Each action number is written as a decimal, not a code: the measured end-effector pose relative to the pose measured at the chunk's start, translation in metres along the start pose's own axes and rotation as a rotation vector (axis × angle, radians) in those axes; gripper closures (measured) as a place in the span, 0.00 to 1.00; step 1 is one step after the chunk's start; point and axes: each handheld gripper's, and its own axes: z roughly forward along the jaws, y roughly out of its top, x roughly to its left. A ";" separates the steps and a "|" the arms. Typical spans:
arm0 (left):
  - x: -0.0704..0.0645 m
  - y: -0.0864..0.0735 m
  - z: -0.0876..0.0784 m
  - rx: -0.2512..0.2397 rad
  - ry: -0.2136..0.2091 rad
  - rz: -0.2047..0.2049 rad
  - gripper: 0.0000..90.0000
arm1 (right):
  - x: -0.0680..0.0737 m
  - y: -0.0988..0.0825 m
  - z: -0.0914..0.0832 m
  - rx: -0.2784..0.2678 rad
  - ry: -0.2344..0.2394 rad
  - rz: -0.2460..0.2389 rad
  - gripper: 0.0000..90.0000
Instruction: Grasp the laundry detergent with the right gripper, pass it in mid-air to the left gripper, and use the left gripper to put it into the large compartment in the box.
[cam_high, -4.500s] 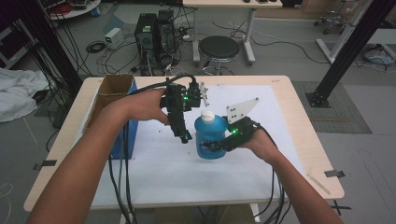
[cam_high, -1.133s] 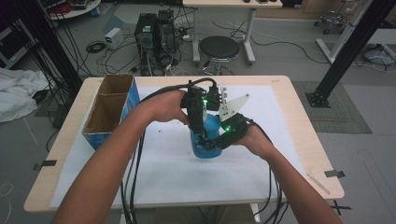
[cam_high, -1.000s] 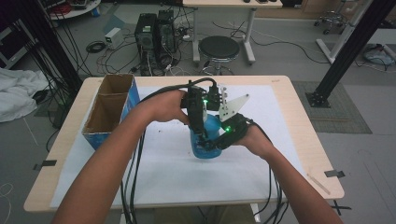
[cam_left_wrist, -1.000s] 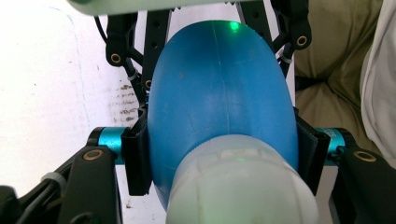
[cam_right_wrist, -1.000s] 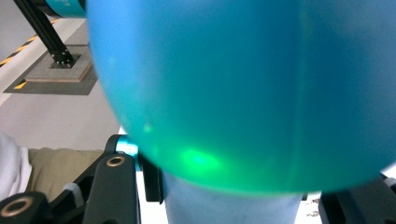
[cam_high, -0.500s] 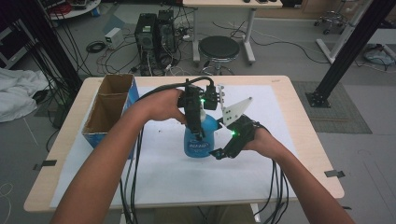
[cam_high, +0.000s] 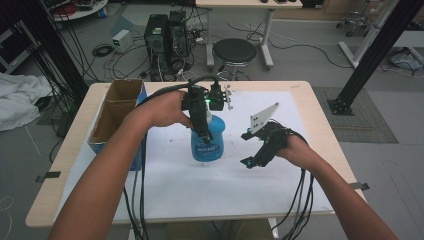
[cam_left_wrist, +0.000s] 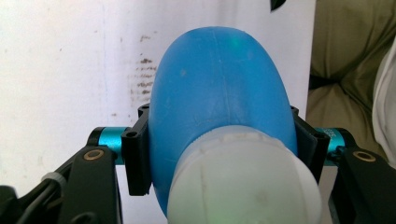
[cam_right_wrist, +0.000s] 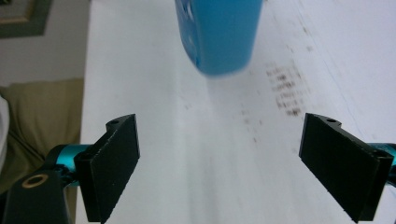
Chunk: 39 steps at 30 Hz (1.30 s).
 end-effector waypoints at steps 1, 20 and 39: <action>0.001 -0.001 0.000 0.002 0.003 -0.004 0.42 | 0.000 -0.001 -0.001 0.019 -0.015 0.002 0.13; 0.024 -0.024 -0.028 0.004 0.076 -0.173 0.42 | -0.017 -0.020 -0.063 0.218 -0.124 0.068 0.01; 0.036 -0.046 -0.074 -0.017 0.069 -0.224 0.42 | -0.031 -0.042 -0.091 0.324 -0.078 0.110 0.01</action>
